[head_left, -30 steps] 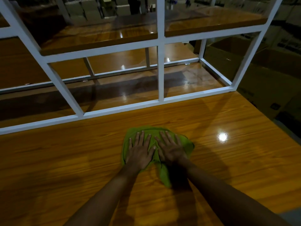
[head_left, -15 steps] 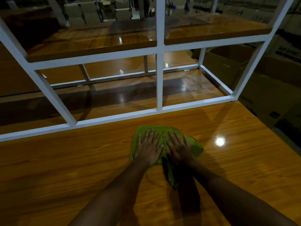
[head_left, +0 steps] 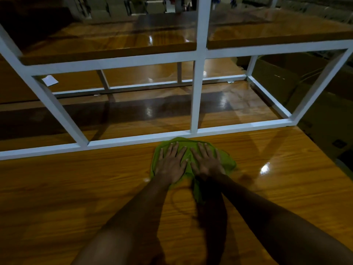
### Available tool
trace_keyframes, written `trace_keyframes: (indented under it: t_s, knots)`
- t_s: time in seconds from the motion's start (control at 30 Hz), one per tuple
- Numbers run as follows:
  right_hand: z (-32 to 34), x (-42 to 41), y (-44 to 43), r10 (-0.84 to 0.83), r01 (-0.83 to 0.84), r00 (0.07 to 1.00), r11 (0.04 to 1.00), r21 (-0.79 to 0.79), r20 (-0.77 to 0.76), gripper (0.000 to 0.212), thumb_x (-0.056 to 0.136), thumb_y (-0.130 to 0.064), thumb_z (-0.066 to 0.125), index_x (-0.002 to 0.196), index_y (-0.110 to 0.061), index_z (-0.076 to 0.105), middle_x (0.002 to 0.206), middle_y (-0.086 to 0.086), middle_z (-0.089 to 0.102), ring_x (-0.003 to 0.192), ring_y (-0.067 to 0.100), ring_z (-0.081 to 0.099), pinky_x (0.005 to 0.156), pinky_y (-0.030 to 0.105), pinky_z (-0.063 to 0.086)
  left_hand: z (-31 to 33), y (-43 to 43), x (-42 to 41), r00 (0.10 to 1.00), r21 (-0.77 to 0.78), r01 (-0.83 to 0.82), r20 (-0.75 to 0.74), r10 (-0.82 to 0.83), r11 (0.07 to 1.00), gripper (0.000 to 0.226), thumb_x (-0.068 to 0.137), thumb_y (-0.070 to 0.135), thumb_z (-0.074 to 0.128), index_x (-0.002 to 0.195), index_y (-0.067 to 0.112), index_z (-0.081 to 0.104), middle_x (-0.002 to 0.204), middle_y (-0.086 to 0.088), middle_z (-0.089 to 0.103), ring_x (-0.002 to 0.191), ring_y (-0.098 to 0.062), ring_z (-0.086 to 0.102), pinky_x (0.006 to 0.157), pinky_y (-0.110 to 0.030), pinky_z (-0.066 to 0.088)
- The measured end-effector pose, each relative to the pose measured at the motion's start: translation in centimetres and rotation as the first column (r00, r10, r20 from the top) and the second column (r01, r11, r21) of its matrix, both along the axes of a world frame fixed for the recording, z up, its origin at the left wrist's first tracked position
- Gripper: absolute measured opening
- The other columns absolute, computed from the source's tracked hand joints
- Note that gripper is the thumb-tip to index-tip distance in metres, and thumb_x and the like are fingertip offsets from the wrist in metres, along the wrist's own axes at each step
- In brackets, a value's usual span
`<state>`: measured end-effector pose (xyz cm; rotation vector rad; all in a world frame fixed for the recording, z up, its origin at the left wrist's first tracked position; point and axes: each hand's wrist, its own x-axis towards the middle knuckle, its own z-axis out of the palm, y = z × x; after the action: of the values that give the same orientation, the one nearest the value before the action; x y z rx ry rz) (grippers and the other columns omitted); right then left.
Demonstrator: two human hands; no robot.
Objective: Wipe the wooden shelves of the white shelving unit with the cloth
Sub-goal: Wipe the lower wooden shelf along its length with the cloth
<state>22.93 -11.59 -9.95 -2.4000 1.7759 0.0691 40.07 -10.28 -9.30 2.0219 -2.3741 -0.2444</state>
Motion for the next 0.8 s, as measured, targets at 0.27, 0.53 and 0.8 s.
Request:
trace_keyframes:
  t_s: [0.27, 0.53, 0.8]
  knots:
    - [0.3, 5.3, 0.0, -0.013, 0.014, 1.0, 1.0, 0.018, -0.017, 0.057, 0.102, -0.051, 0.008, 0.156, -0.035, -0.004, 0.165, 0.004, -0.01, 0.151, 0.028, -0.014, 0.118, 0.059, -0.005, -0.4, 1.1, 2.7, 0.994, -0.011, -0.103, -0.032, 0.103, 0.995, 0.056, 0.103, 0.045, 0.016, 0.156, 0.031, 0.006, 0.165, -0.002, -0.003, 0.151, -0.022, -0.007, 0.12, -0.052, -0.004]
    - [0.2, 9.4, 4.6, 0.008, -0.008, 1.0, 1.0, 0.018, -0.018, 0.056, 0.104, -0.046, 0.01, 0.156, -0.034, -0.005, 0.165, 0.003, -0.011, 0.151, 0.026, -0.014, 0.118, 0.058, -0.004, -0.8, 5.3, 6.7, 0.993, -0.013, -0.118, -0.007, 0.118, 0.993, 0.057, 0.103, 0.047, 0.013, 0.156, 0.03, 0.002, 0.165, -0.003, -0.006, 0.151, -0.023, -0.009, 0.12, -0.052, -0.003]
    - [-0.6, 6.7, 8.2, 0.134, -0.13, 0.991, 0.983, -0.127, 0.024, 0.072, 0.089, -0.058, 0.003, 0.155, -0.034, 0.021, 0.164, 0.006, 0.017, 0.151, 0.03, 0.012, 0.117, 0.056, 0.008, -1.0, 9.2, 6.7, 0.999, -0.004, -0.041, 0.011, 0.041, 0.999, 0.065, 0.1, 0.055, 0.014, 0.156, 0.029, -0.003, 0.164, -0.006, -0.012, 0.15, -0.026, -0.014, 0.119, -0.055, -0.007]
